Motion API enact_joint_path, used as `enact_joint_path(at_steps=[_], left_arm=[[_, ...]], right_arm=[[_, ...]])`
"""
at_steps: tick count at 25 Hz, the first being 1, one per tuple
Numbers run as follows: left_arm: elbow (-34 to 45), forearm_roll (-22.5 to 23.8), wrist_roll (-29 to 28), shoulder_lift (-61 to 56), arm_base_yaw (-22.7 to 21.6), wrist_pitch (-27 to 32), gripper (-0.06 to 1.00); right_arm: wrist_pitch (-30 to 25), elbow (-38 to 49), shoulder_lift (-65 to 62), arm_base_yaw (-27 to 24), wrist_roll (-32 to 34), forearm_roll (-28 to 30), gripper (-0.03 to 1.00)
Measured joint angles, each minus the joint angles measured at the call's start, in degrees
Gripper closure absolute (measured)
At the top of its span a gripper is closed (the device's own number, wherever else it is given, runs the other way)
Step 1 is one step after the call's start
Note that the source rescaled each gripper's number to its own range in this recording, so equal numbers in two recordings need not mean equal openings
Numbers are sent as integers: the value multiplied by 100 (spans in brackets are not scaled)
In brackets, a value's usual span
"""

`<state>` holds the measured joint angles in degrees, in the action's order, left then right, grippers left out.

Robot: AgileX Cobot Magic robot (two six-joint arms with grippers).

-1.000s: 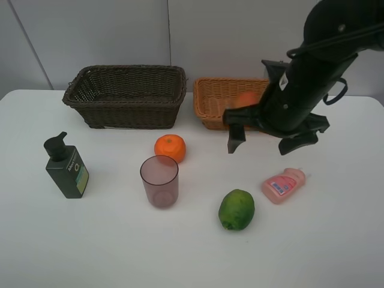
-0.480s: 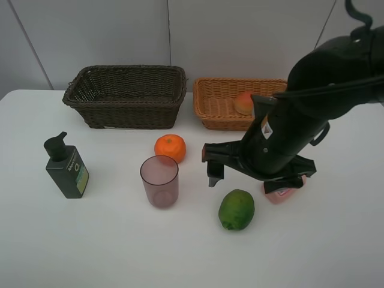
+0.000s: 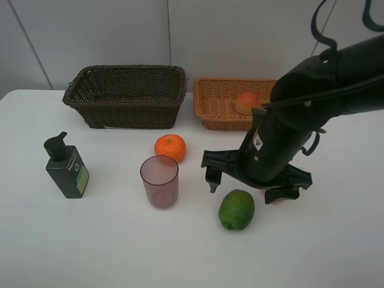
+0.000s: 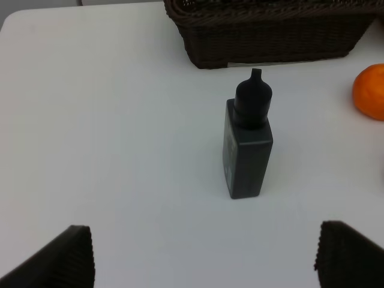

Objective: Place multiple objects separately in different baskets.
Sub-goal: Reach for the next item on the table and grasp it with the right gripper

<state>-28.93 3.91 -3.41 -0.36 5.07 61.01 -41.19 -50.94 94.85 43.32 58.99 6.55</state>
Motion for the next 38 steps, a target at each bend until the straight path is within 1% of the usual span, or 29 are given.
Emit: enact_joint_path(at_steps=[6,11,18,23,30,32,33,34,36,38], left_arm=[[0,0,0,0,0,0,-2],[0,0,0,0,0,0,-2],[0,0,0,0,0,0,-2],[0,0,0,0,0,0,-2],[0,0,0,0,0,0,-2],[0,0,0,0,0,0,-2],[0,0,0,0,0,0,-2],[0,0,0,0,0,0,-2],[0,0,0,0,0,0,-2],[0,0,0,0,0,0,-2]], right_arm=[[14,0,34,0,262,75,-3],[45,0,380,0,294,98,-3],[347,0,999,-5,294,103,-3],[526,16,1140,-5,294,103,-3],[561,16,1265,-5,294,74,-2],[569,16,1265,-5,294,71,8],[575,16,1265,-5,294,60,18],[575,16,1265,-5,294,56,33],[568,16,1265,-5,294,35,72],[568,16,1265,-5,294,27,73]])
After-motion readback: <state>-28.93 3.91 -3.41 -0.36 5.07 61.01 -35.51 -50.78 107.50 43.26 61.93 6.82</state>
